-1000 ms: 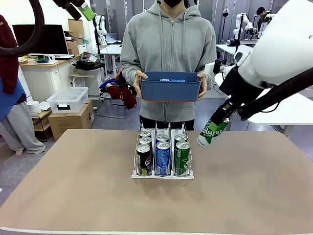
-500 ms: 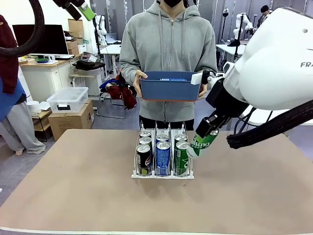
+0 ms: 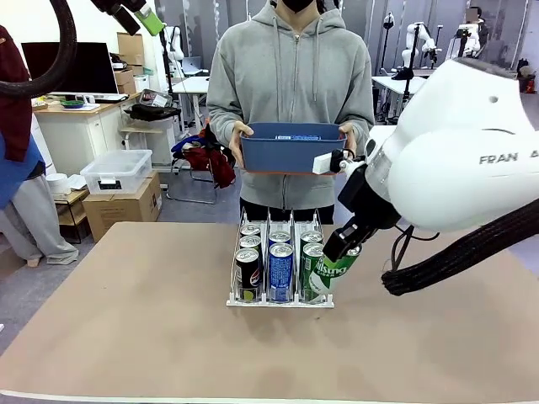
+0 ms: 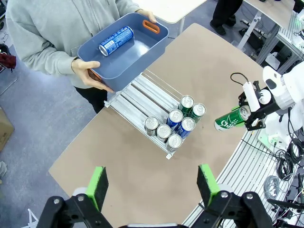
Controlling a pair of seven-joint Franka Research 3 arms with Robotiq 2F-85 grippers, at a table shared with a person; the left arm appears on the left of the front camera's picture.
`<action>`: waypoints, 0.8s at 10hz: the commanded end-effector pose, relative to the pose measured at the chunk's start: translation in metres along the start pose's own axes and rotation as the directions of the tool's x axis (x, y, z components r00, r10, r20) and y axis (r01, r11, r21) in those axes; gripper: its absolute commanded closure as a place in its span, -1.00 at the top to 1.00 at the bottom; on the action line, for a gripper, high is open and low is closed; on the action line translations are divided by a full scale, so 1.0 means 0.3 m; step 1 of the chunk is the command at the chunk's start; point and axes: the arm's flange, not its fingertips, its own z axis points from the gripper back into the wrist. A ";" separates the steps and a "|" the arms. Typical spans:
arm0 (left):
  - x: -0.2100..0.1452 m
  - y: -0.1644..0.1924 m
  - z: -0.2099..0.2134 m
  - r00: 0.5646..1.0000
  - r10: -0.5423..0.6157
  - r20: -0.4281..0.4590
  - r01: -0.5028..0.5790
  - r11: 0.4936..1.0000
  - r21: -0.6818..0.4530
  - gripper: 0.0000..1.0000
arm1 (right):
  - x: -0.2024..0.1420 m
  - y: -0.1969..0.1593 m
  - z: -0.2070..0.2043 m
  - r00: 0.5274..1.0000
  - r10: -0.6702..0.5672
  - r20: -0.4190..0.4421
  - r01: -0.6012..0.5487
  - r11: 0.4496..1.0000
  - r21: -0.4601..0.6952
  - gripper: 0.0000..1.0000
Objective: Fill the beverage cans into the dispenser.
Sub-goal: Place the picked Sprite in the line of the Automatic Can Dispenser with the same cans.
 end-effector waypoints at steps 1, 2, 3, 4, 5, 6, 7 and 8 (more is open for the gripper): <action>-0.012 0.002 0.004 1.000 0.001 0.008 0.000 1.000 -0.020 1.00 | 0.026 0.011 -0.049 0.999 -0.043 0.016 0.044 0.999 -0.029 0.15; -0.012 0.002 0.004 1.000 0.001 0.008 0.000 1.000 -0.020 1.00 | 0.029 -0.006 -0.069 0.999 -0.039 0.005 0.039 0.999 -0.025 0.15; -0.012 0.002 0.004 1.000 0.001 0.008 0.000 1.000 -0.020 1.00 | 0.035 -0.012 -0.087 0.999 -0.040 0.004 0.040 0.999 -0.023 0.15; -0.012 0.002 0.004 1.000 0.001 0.008 0.000 1.000 -0.020 1.00 | 0.043 -0.021 -0.105 0.999 -0.051 0.003 0.051 0.998 -0.024 0.15; -0.012 0.002 0.004 1.000 0.001 0.008 0.000 1.000 -0.020 1.00 | 0.047 -0.034 -0.119 0.999 -0.033 -0.007 0.033 0.999 -0.019 0.15; -0.012 0.002 0.004 1.000 0.001 0.008 0.000 1.000 -0.020 1.00 | 0.014 -0.025 -0.099 0.999 -0.024 -0.020 0.024 1.000 0.007 0.15; -0.012 0.002 0.004 1.000 0.001 0.008 0.000 1.000 -0.020 1.00 | 0.014 -0.025 -0.099 0.999 -0.024 -0.020 0.024 1.000 0.007 0.15; -0.012 0.002 0.004 1.000 0.001 0.008 0.000 1.000 -0.020 1.00 | 0.014 -0.025 -0.099 0.999 -0.024 -0.020 0.024 1.000 0.007 0.15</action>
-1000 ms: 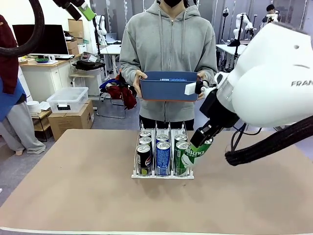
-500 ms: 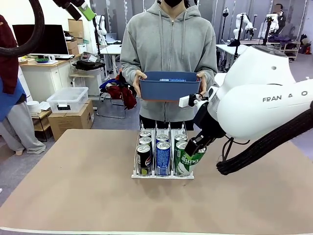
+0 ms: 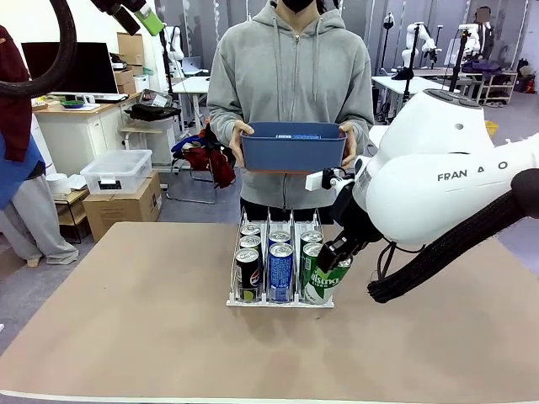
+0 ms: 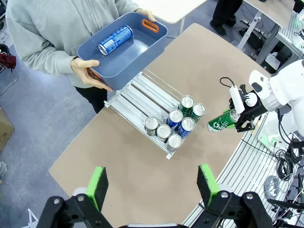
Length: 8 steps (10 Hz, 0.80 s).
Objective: Fill the beverage cans into the dispenser.
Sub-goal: Place the picked Sprite in the line of the Automatic Can Dispenser with the same cans.
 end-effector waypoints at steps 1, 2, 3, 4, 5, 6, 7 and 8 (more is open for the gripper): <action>-0.012 0.001 0.004 1.000 0.001 0.008 0.000 1.000 -0.020 1.00 | -0.001 0.004 0.021 1.000 0.002 0.009 -0.002 1.000 -0.003 0.15; -0.012 0.001 0.004 1.000 0.001 0.008 0.000 1.000 -0.020 1.00 | 0.000 0.000 0.000 1.000 0.000 0.000 0.000 1.000 0.000 0.15; -0.012 0.001 0.004 1.000 0.001 0.008 0.000 1.000 -0.020 1.00 | 0.020 -0.031 -0.004 1.000 -0.025 0.012 0.025 1.000 -0.014 0.15; -0.012 0.001 0.004 1.000 0.001 0.008 0.000 1.000 -0.020 1.00 | 0.053 -0.054 -0.021 0.999 -0.043 0.027 0.043 0.999 -0.010 0.15; -0.012 0.001 0.004 1.000 0.001 0.008 0.000 1.000 -0.020 1.00 | 0.078 -0.061 -0.034 0.998 -0.064 0.026 0.064 0.998 -0.011 0.15; -0.012 0.001 0.004 1.000 0.001 0.008 0.000 1.000 -0.020 1.00 | 0.096 -0.082 -0.042 0.998 -0.063 0.027 0.064 0.998 -0.022 0.15; -0.012 0.001 0.004 1.000 0.001 0.008 0.000 1.000 -0.020 1.00 | 0.123 -0.103 -0.058 0.997 -0.071 0.022 0.072 0.997 -0.033 0.15; -0.012 0.001 0.004 1.000 0.001 0.008 0.000 1.000 -0.020 1.00 | 0.149 -0.112 -0.080 0.995 -0.094 0.021 0.095 0.995 -0.036 0.15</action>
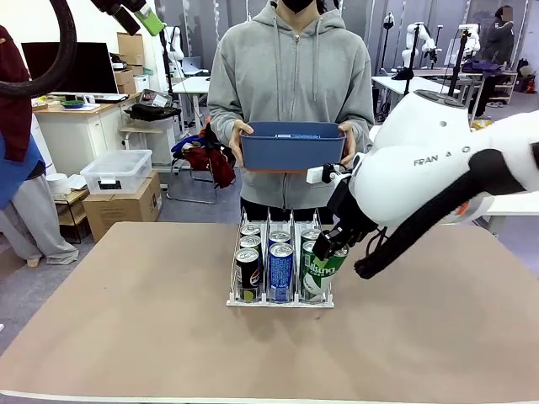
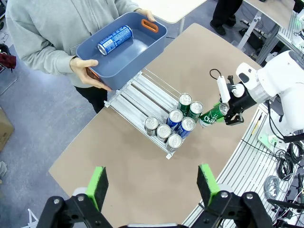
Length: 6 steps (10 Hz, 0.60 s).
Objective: Fill the beverage cans into the dispenser.
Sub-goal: Place the picked Sprite in the line of the Automatic Can Dispenser with the same cans.
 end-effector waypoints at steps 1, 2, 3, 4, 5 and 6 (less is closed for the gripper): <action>-0.012 0.002 0.004 1.000 0.001 0.008 0.000 1.000 -0.020 1.00 | 0.078 -0.029 -0.025 0.999 -0.034 0.021 0.035 0.998 -0.052 0.15; -0.012 0.002 0.004 1.000 0.001 0.008 0.000 1.000 -0.020 1.00 | 0.099 -0.055 -0.031 0.998 -0.050 0.024 0.052 0.997 -0.058 0.15; -0.012 0.002 0.004 1.000 0.001 0.008 0.000 1.000 -0.020 1.00 | 0.124 -0.064 -0.038 0.996 -0.071 0.052 0.074 0.995 -0.062 0.15; -0.012 0.002 0.004 1.000 0.001 0.008 0.000 1.000 -0.020 1.00 | 0.141 -0.077 -0.040 0.996 -0.073 0.051 0.076 0.995 -0.071 0.15; -0.012 0.002 0.004 1.000 0.001 0.008 0.000 1.000 -0.020 1.00 | 0.158 -0.090 -0.047 0.996 -0.072 0.044 0.075 0.993 -0.088 0.15; -0.012 0.002 0.004 1.000 0.001 0.008 0.000 1.000 -0.020 1.00 | 0.175 -0.097 -0.067 0.996 -0.087 0.034 0.090 0.991 -0.095 0.15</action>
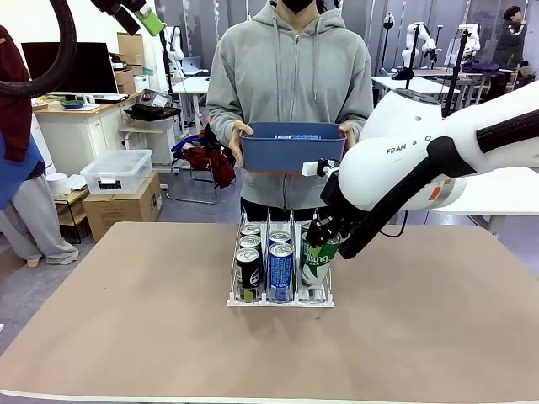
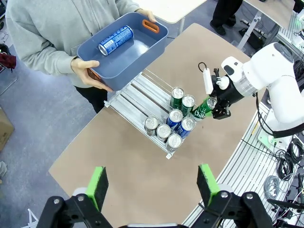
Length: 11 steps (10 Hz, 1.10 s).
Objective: Fill the beverage cans into the dispenser.
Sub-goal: Place the picked Sprite in the line of the Automatic Can Dispenser with the same cans.
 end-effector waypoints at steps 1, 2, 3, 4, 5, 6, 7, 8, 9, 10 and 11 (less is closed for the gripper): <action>-0.012 0.001 0.004 1.000 0.001 0.008 0.000 1.000 -0.020 1.00 | 0.075 -0.017 -0.041 1.000 -0.018 0.014 0.019 0.997 -0.072 0.15; -0.012 0.001 0.004 1.000 0.001 0.008 0.000 1.000 -0.020 1.00 | 0.083 -0.026 -0.066 1.000 -0.012 -0.014 0.011 0.997 -0.071 0.15; -0.012 0.001 0.004 1.000 0.001 0.008 0.000 1.000 -0.020 1.00 | 0.087 -0.019 -0.092 0.999 -0.014 -0.030 0.012 0.998 -0.064 0.15; -0.012 0.001 0.004 1.000 0.001 0.008 0.000 1.000 -0.020 1.00 | 0.091 -0.017 -0.112 0.999 -0.011 -0.042 0.009 0.998 -0.060 0.15; -0.012 0.001 0.004 1.000 0.001 0.008 0.000 1.000 -0.020 1.00 | 0.090 -0.019 -0.121 0.999 -0.006 -0.053 0.003 0.998 -0.059 0.15; -0.012 0.001 0.004 1.000 0.001 0.008 0.000 1.000 -0.020 1.00 | 0.085 -0.016 -0.126 0.998 -0.010 -0.062 0.007 0.998 -0.059 0.15; -0.012 0.001 0.004 1.000 0.001 0.008 0.000 1.000 -0.020 1.00 | 0.086 -0.015 -0.128 0.997 -0.016 -0.074 0.011 0.998 -0.055 0.15; -0.012 0.001 0.004 1.000 0.001 0.008 0.000 1.000 -0.020 1.00 | 0.086 -0.017 -0.127 0.997 -0.014 -0.080 0.010 0.999 -0.053 0.53; -0.012 0.001 0.004 1.000 0.001 0.008 0.000 1.000 -0.020 1.00 | 0.084 -0.016 -0.122 0.996 -0.014 -0.084 0.010 0.999 -0.053 0.54; -0.012 0.001 0.004 1.000 0.001 0.008 0.000 1.000 -0.020 1.00 | 0.082 -0.017 -0.115 0.997 -0.016 -0.082 0.011 0.998 -0.055 0.91; -0.012 0.001 0.004 1.000 0.001 0.008 0.000 1.000 -0.020 1.00 | 0.078 -0.019 -0.106 0.997 -0.015 -0.079 0.010 0.998 -0.056 0.62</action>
